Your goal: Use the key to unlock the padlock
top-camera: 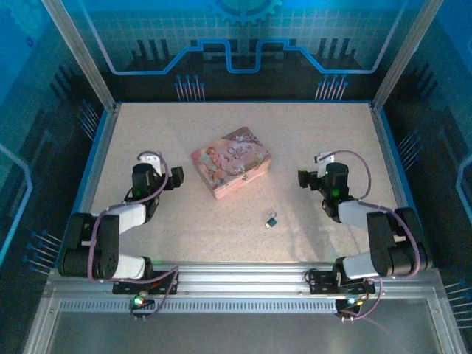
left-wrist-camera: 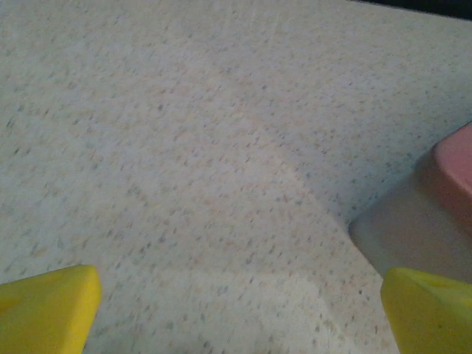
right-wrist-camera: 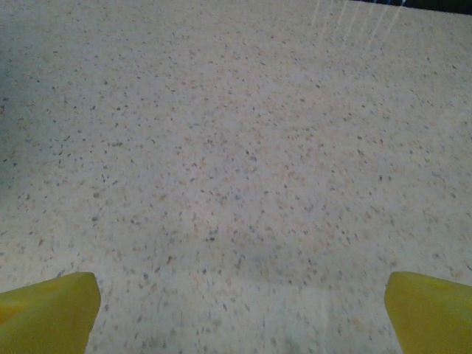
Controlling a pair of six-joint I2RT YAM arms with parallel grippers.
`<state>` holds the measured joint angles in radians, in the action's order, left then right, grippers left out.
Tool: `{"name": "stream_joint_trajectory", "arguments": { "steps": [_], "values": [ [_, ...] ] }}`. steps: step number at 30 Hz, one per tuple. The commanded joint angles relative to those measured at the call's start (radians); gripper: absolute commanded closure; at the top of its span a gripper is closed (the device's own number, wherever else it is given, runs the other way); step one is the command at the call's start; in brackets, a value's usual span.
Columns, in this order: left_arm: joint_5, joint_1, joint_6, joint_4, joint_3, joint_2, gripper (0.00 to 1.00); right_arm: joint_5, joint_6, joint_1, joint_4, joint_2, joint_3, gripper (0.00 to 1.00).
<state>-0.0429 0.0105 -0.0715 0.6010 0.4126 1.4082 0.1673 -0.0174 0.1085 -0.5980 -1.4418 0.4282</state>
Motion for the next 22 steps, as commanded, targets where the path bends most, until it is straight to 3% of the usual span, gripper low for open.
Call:
{"name": "stream_joint_trajectory", "arguments": {
  "steps": [1,3,7,22],
  "values": [
    [0.051,0.017,0.056,0.271,-0.034,0.088,0.01,-0.045,0.021,-0.035,-0.194,-0.065,-0.011,0.00],
    [0.066,0.019,0.058,0.391,-0.056,0.155,0.01,-0.051,0.009,-0.044,-0.184,-0.063,-0.009,0.00],
    [0.052,0.019,0.056,0.295,-0.026,0.133,0.01,-0.055,0.008,-0.046,-0.172,-0.060,-0.007,0.00],
    [0.055,0.014,0.062,0.303,-0.025,0.139,0.01,-0.113,0.027,-0.050,-0.146,-0.062,0.010,0.00]
  ]
}}
